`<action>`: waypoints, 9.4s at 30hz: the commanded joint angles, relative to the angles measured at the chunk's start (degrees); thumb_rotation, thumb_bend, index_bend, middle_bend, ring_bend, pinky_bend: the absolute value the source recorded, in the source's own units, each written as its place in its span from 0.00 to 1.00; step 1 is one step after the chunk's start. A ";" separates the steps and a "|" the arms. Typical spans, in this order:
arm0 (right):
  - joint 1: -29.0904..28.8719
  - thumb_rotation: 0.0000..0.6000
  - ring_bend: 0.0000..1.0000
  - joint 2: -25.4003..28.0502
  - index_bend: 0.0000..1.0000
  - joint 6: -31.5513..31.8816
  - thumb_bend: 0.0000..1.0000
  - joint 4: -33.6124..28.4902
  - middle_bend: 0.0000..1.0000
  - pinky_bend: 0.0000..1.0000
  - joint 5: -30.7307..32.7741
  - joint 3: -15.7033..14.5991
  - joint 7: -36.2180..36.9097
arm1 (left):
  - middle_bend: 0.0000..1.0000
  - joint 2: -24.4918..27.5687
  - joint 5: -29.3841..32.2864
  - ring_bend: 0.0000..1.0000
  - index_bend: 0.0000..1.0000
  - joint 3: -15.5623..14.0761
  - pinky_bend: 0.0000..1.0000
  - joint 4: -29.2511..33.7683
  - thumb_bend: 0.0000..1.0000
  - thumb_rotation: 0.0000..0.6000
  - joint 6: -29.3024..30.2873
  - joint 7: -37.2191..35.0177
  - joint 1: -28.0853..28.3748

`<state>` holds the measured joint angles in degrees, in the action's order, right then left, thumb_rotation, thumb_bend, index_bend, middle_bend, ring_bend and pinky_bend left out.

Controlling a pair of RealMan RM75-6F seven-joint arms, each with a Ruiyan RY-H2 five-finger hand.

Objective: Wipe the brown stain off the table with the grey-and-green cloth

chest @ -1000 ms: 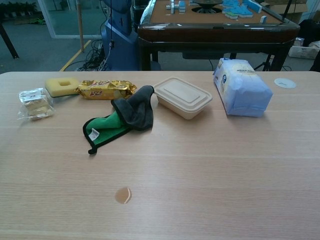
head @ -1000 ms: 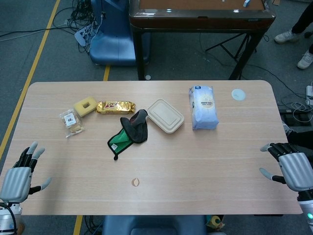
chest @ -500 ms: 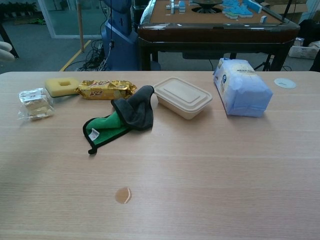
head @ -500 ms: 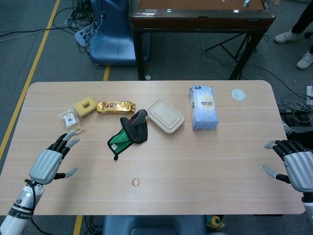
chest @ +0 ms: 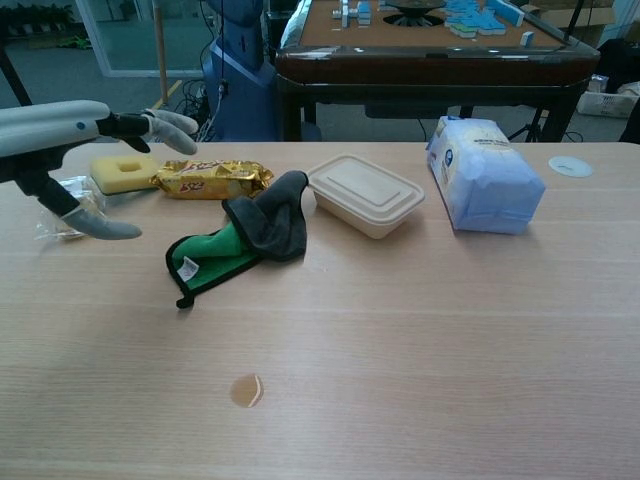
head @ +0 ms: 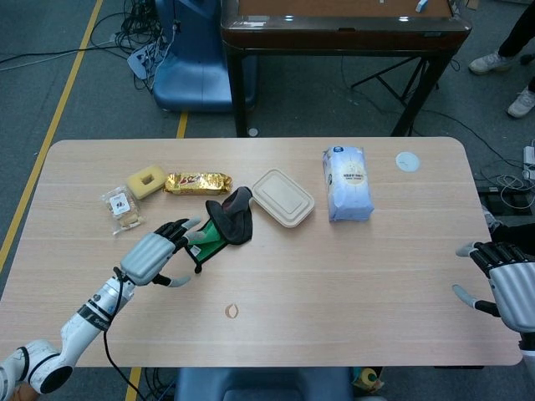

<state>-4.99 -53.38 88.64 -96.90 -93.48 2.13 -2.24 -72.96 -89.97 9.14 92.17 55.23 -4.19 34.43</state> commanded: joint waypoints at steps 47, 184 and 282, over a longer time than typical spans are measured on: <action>0.14 1.00 0.31 -0.64 0.37 -1.75 0.25 1.96 0.36 0.29 1.72 0.15 1.93 | 0.31 -21.61 28.61 0.10 0.37 -2.50 0.00 -24.12 0.13 0.59 -13.06 29.52 18.13; 1.61 1.00 0.31 0.24 0.37 -0.11 0.25 -0.03 0.36 0.29 0.73 0.03 0.44 | 0.67 -23.67 4.38 0.66 0.61 -10.28 1.00 -20.81 0.20 1.00 -6.35 32.05 9.53; 1.16 1.00 0.31 0.01 0.37 -1.55 0.25 1.18 0.36 0.29 0.58 -0.30 2.08 | 0.00 -1.24 20.13 0.03 0.07 -2.17 0.34 -5.57 0.17 1.00 11.89 15.21 -5.77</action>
<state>-3.81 -53.35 87.12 -95.74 -92.87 1.84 -0.18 -75.41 -68.84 8.06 85.09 65.15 12.06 30.40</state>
